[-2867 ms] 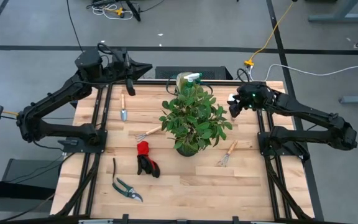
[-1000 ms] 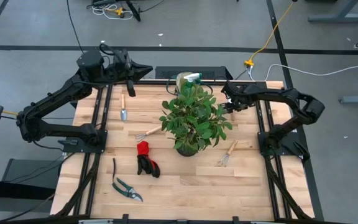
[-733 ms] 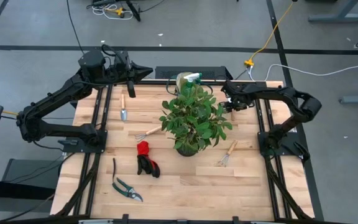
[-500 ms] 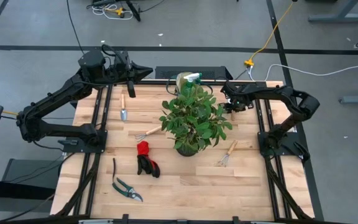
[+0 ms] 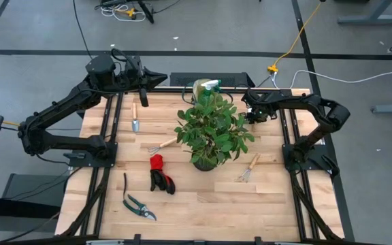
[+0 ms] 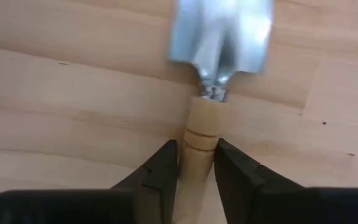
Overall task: Pick & Place Garden tools in Gardening bag
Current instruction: Put the brown trowel into the gardening bag
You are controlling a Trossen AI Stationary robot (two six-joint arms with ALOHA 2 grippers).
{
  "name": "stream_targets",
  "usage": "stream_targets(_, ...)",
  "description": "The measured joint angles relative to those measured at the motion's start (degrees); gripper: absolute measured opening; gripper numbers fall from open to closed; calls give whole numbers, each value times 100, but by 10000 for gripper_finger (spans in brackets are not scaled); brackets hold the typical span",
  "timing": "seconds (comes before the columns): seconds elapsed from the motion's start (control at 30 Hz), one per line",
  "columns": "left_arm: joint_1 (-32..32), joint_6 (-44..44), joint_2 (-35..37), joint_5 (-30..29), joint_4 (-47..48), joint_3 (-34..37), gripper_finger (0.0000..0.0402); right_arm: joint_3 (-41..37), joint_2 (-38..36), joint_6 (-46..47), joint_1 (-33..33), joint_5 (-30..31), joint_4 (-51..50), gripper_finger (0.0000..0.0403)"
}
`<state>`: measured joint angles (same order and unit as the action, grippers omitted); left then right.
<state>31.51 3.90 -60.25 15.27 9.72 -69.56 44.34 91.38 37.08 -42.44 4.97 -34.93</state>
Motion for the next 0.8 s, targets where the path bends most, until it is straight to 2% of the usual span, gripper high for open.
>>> stream_targets(0.23, 0, 0, 0, 0, 0, 0, 14, -22, -101, -28, -2, 9, -20, 61)
stream_targets(0.43, 0, 0, 0, 0, -2, 0, 14, -31, -332, -210, 4, -32, -38, 55)
stream_targets(0.57, 0, 0, 0, 0, -4, 0, 14, -31, -739, -369, 4, -162, -13, 54)
stream_targets(0.8, 0, 0, 0, 0, -6, 0, 14, -28, -1952, -523, 4, -161, 121, 52)
